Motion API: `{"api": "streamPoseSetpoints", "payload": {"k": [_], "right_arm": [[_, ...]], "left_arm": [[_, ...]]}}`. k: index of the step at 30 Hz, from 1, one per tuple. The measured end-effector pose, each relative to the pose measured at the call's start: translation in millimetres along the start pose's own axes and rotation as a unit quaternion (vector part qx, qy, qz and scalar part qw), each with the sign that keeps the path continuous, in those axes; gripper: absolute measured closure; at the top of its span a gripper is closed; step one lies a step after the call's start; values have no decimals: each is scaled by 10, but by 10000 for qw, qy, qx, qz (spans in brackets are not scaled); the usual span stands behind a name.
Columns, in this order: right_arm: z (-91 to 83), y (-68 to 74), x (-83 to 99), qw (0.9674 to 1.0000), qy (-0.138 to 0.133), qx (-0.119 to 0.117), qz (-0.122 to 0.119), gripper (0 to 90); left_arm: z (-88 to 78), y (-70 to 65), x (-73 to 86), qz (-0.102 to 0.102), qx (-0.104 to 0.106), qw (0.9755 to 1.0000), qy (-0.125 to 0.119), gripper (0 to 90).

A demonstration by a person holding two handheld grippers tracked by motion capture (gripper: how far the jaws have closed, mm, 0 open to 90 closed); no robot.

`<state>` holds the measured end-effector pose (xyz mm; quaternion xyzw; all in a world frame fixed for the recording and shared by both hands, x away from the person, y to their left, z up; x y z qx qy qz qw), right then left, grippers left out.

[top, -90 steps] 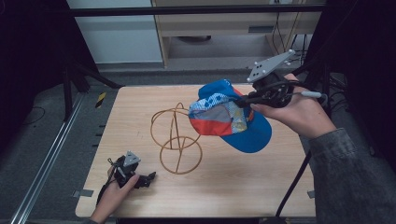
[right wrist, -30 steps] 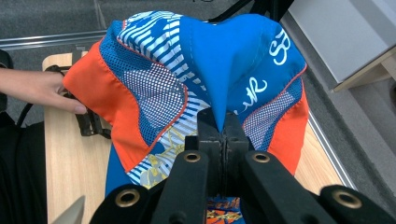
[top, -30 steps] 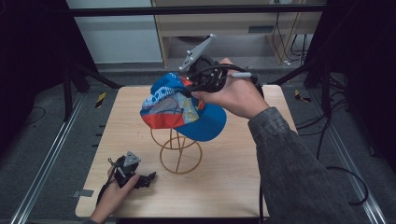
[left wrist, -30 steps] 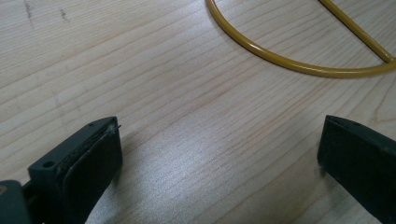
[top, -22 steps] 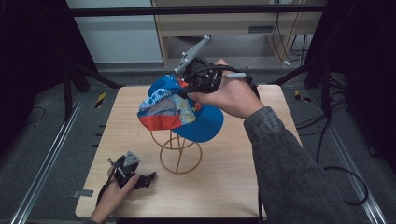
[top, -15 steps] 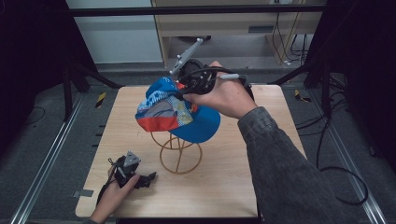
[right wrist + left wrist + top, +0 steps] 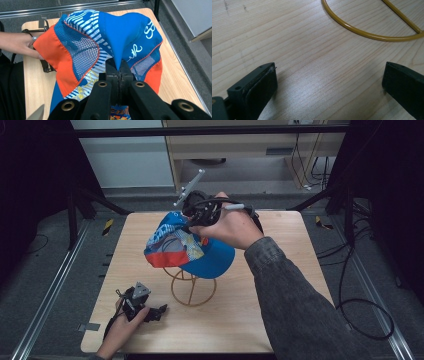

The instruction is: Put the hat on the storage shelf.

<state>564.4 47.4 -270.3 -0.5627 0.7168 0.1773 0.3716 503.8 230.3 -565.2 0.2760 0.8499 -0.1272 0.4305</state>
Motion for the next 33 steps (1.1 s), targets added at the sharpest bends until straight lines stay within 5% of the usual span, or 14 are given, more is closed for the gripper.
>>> {"api": "streamPoseSetpoints", "payload": {"k": [33], "right_arm": [[202,99,58,9994,313,-91,-109,895]], "left_arm": [[1,0,0,-1,3,10000,-5,0]]}}
Point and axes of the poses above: each handheld gripper's, and its own axes: z roughly forward along the jaws, x roughly out of its underside, y roughly to its left, the point moved 8 cm from there along z, roughly forward along the jaws, and after that the axes turned 8 degrees about -y, right-handed, at the moved point
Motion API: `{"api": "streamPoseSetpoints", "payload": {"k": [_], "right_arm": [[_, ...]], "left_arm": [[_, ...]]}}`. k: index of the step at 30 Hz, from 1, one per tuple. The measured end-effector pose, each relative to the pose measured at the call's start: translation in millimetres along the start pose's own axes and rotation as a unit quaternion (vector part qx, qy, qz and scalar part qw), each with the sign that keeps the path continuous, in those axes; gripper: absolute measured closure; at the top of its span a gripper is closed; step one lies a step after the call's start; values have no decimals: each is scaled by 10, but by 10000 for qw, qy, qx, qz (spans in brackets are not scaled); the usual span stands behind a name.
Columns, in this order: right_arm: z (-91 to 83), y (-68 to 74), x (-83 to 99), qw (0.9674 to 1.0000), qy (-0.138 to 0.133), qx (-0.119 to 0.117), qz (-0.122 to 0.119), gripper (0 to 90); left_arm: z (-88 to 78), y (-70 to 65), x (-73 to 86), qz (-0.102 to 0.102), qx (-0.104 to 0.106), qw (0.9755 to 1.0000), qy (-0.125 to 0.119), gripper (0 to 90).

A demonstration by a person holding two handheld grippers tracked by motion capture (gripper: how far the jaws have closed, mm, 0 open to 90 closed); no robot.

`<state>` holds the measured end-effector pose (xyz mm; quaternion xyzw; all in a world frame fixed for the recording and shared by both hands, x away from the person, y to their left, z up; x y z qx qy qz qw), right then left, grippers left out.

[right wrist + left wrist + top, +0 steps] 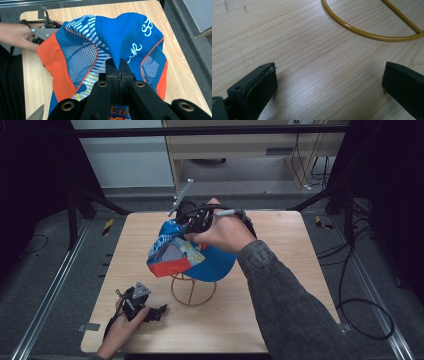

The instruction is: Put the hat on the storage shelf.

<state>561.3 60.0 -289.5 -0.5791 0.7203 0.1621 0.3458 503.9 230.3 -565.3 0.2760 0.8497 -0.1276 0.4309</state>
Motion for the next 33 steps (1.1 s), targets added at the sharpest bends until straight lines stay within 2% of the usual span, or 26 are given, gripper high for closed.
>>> {"api": "streamPoseSetpoints", "payload": {"k": [20,30,33], "right_arm": [[13,-6,72,9999,96,-33,67,892],[-31,-5,119,9999,-46,-2,124,889],[-38,-7,144,9999,-12,-2,163,878]], "left_arm": [[-1,1,1,4,-2,10000,8,0],[-1,1,1,3,-2,10000,7,0],[-1,0,0,1,-3,10000,7,0]]}}
Point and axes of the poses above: each handheld gripper's, and its own axes: z roughly forward along the jaws, x roughly out of its underside, y roughly to its left, the point moved 8 cm from there along z, roughly forward along the jaws, and after that the axes turned 8 degrees about -y, right-handed, at the moved point
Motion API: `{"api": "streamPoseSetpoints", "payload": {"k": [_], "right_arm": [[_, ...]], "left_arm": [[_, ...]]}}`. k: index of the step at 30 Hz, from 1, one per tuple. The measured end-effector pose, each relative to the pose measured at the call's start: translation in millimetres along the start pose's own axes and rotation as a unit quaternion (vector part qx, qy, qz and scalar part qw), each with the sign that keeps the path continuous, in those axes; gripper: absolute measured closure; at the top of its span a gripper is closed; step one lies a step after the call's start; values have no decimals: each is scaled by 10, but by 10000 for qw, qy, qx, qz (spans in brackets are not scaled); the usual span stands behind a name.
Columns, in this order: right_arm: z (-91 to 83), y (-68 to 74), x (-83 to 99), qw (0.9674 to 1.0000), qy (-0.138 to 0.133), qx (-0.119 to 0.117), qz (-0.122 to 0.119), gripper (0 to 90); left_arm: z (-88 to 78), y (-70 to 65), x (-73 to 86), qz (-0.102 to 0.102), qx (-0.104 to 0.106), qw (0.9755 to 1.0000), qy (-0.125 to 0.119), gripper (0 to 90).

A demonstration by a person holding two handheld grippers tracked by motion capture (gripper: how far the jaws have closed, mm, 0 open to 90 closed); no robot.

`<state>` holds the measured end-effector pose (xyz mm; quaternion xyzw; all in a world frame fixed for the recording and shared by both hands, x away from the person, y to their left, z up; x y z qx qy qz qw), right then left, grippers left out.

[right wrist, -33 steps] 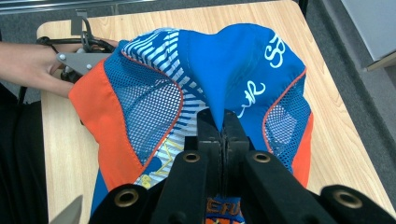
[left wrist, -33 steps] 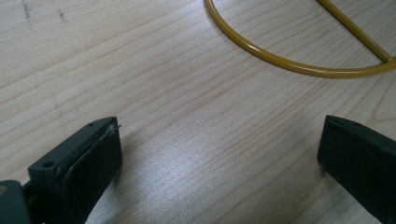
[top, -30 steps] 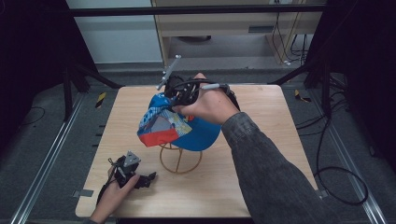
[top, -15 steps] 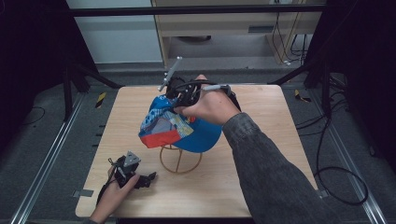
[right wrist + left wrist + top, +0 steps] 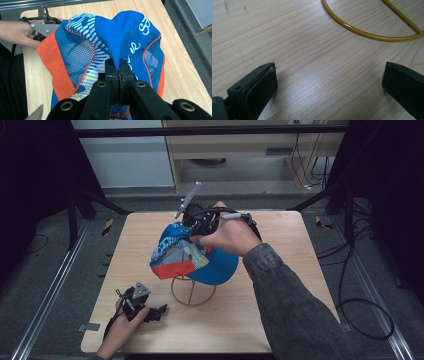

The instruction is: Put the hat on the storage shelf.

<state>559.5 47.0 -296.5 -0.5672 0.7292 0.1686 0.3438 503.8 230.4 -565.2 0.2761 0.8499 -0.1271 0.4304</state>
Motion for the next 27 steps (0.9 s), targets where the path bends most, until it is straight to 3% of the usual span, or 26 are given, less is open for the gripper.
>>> {"api": "streamPoseSetpoints", "payload": {"k": [5,27], "right_arm": [[4,-2,-2,10000,-30,19,-16,844],[-9,-34,4,9997,-127,145,117,491]], "left_arm": [[0,0,0,0,0,10000,1,0],[1,0,0,-2,5,10000,-5,0]]}}
Point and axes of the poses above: each handheld gripper's, and its own axes: z roughly forward along the jaws, x roughly out of its underside, y roughly to its left, the point moved 8 cm from there along z, roughly forward along the jaws, and after that the axes turned 8 degrees about -y, right-handed, at the moved point
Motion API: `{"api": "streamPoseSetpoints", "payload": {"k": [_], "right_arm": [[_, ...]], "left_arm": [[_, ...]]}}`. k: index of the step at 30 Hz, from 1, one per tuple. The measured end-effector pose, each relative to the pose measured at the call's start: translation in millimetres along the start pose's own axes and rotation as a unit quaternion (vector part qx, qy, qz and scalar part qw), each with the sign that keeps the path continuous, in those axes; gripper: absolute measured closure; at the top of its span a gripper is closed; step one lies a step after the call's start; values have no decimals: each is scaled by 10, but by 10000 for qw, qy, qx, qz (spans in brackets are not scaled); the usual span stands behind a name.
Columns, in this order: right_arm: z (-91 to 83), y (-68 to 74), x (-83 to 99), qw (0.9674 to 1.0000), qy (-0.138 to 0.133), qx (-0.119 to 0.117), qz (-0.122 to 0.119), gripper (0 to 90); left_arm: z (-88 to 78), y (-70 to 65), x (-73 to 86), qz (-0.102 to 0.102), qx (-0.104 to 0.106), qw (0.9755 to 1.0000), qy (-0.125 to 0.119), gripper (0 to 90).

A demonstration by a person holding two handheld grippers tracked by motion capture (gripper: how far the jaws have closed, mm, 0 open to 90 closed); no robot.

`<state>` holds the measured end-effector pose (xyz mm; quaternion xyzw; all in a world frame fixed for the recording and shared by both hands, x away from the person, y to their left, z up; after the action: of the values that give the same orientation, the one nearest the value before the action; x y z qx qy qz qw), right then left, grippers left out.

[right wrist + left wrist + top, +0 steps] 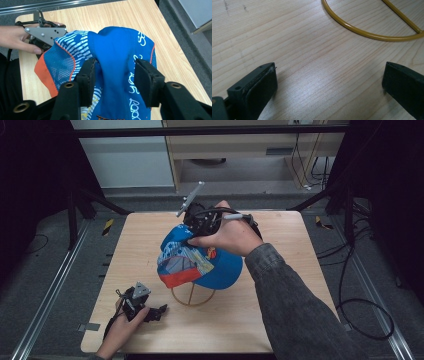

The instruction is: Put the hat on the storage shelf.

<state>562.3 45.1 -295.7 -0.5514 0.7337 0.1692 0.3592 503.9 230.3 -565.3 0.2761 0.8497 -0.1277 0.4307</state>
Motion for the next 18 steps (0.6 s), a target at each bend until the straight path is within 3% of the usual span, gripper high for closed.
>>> {"api": "streamPoseSetpoints", "payload": {"k": [13,18], "right_arm": [[-37,23,-12,10000,-73,2,36,324],[-47,19,-19,9999,-131,47,39,218]], "left_arm": [[0,-1,0,-3,0,10000,-1,0],[0,0,0,0,2,10000,1,0]]}}
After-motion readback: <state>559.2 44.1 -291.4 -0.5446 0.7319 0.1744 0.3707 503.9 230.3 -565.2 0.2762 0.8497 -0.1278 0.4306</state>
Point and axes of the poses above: each handheld gripper's, and its own axes: z roughly forward along the jaws, x roughly out of its underside, y roughly to its left, the point moved 8 cm from there along z, roughly forward along the jaws, and after that the axes turned 8 degrees about -y, right-handed, at the moved point
